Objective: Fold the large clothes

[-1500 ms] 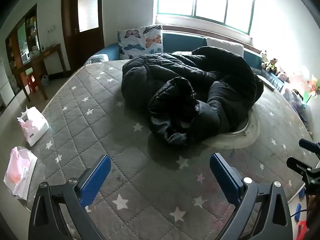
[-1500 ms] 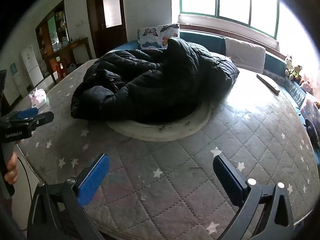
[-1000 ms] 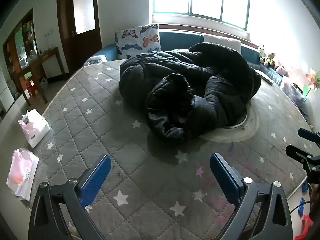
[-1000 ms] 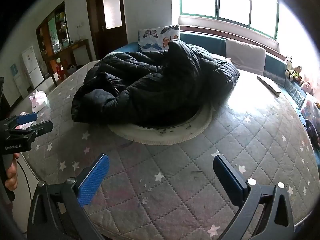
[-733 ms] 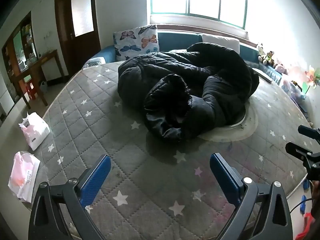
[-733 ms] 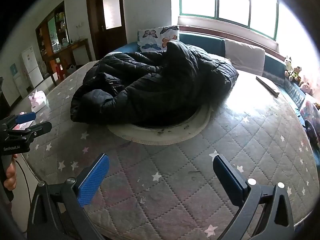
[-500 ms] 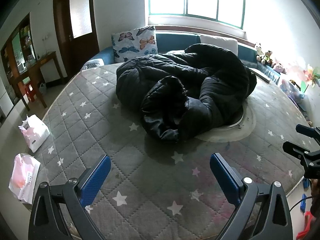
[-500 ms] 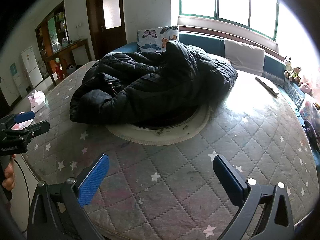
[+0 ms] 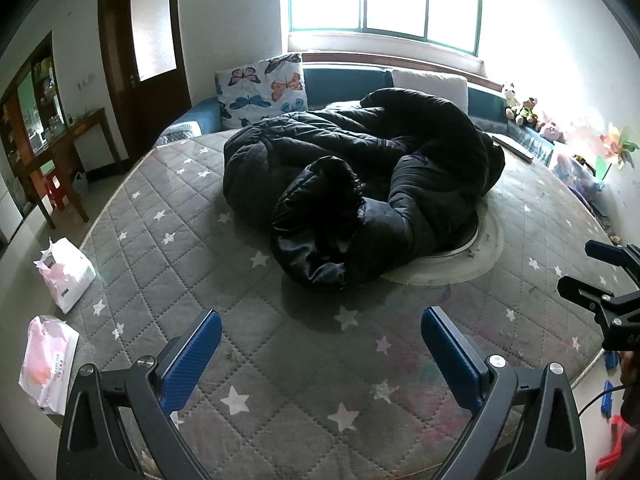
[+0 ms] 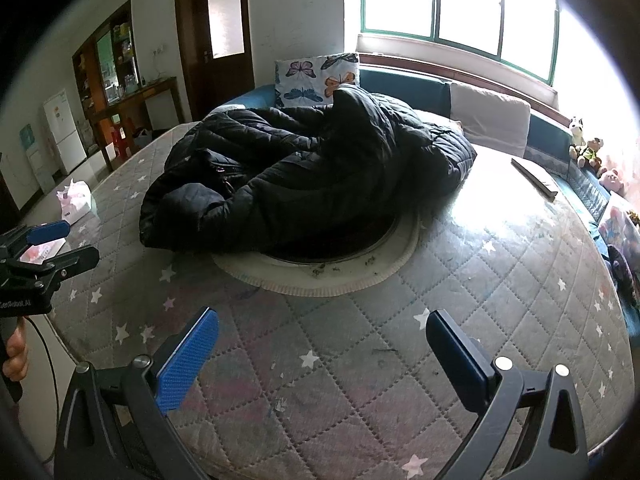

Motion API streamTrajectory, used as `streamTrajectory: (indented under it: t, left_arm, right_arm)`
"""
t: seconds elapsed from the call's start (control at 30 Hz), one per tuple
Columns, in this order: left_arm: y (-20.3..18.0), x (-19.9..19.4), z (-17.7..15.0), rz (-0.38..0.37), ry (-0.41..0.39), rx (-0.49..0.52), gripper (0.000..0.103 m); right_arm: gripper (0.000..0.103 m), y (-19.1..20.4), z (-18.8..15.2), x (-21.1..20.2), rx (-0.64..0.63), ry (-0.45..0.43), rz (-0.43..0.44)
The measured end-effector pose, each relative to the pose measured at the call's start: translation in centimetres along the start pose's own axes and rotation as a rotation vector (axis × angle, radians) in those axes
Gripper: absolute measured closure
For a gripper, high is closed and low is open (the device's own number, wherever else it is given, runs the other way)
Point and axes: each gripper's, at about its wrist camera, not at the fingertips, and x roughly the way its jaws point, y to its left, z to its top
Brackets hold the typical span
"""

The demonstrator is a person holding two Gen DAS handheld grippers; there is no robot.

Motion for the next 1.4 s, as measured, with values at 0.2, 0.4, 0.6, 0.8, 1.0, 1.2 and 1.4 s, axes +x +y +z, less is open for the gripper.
streamTrajectory:
  t: [0.2, 0.4, 0.6, 0.8, 1.0, 1.2, 1.4]
  left_arm:
    - [0.0, 0.1, 0.1, 0.001, 0.002, 0.004, 0.000]
    - [-0.2, 0.6, 0.7, 0.001, 0.008, 0.018, 0.000]
    - [-0.3, 1.2, 1.0, 0.001, 0.020, 0.021, 0.000]
    - [-0.4, 1.6, 1.3, 0.000, 0.025, 0.026, 0.000]
    - [-0.3, 2.4, 1.9, -0.003, 0.037, 0.024, 0.000]
    - [0.3, 3.4, 3.0, 0.009, 0.044, 0.027, 0.000]
    - [1.6, 4.7, 5.5, 0.014, 0.047, 0.015, 0.000]
  right_arm:
    - [0.000, 0.0, 0.2, 0.1, -0.003, 0.002, 0.000]
    - [0.000, 0.1, 0.3, 0.4, -0.011, 0.008, 0.003]
    - [0.000, 0.0, 0.5, 0.8, -0.015, 0.014, 0.014]
    - [0.000, 0.0, 0.9, 1.2, -0.025, 0.024, 0.018]
    - [0.000, -0.1, 1.3, 1.5, -0.043, 0.030, 0.016]
    - [0.000, -0.5, 1.8, 2.3, -0.086, 0.055, -0.002]
    - [0.000, -1.3, 3.4, 2.7, -0.109, 0.060, 0.002]
